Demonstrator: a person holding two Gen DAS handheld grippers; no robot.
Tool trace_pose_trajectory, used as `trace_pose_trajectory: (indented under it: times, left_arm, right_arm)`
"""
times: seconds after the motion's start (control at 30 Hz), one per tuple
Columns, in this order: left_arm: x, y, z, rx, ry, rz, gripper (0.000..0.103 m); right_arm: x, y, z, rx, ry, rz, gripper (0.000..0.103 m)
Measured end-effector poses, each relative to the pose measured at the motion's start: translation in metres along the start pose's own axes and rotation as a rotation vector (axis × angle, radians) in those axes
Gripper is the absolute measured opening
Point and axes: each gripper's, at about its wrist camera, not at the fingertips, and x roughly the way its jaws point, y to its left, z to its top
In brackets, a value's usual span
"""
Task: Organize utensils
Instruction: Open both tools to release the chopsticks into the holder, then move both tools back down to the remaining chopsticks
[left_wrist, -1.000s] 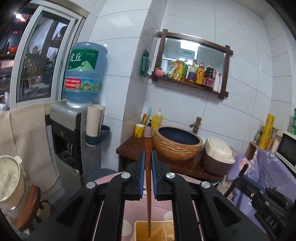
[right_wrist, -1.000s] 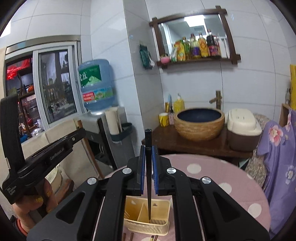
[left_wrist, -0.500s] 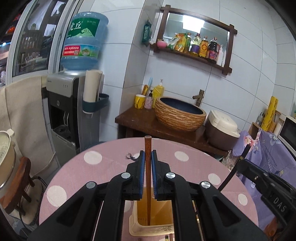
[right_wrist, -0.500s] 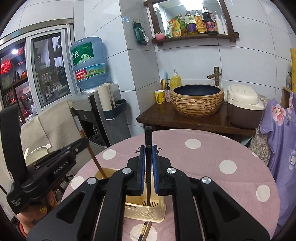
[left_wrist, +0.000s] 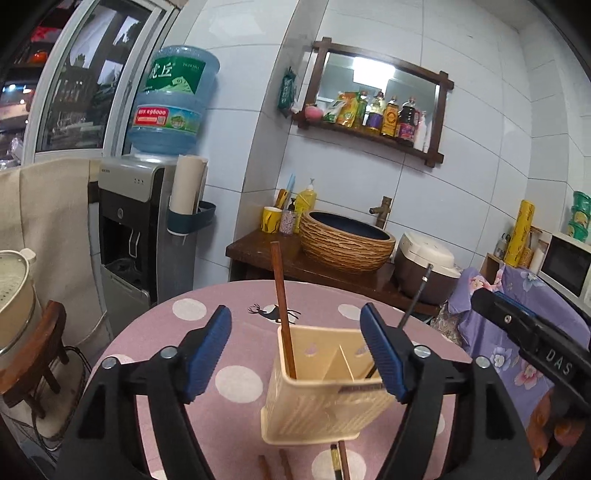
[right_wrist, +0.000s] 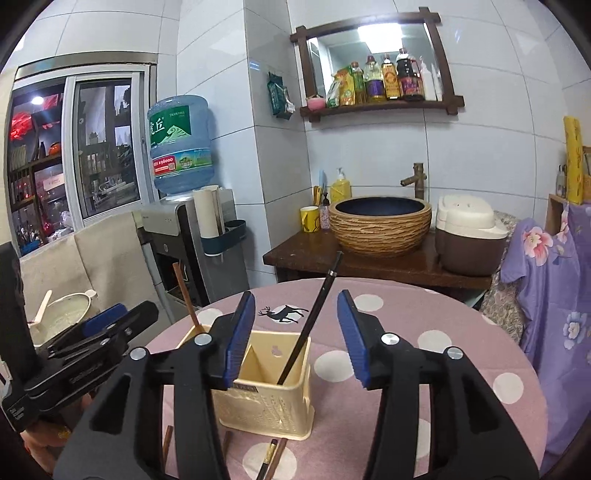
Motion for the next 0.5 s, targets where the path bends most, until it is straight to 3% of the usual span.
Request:
trace_pose_trajectory:
  times: [0.13, 0.27, 0.5]
  left_arm:
    - [-0.019, 0.005, -0.019, 0.018, 0.02, -0.002, 0.073]
    - [-0.034, 0.019, -0.043, -0.014, 0.063, 0.019, 0.074]
    - [-0.039, 0.049, -0.083, -0.054, 0.207, 0.127, 0.076]
  right_arm:
    - [-0.018, 0.004, -0.022, -0.018, -0.006, 0.016, 0.061]
    - [-0.022, 0.002, -0.051, 0.016, 0.075, 0.045, 0.07]
    - [-0.027, 0.008, -0.107, -0.041, 0.156, -0.011, 0.073]
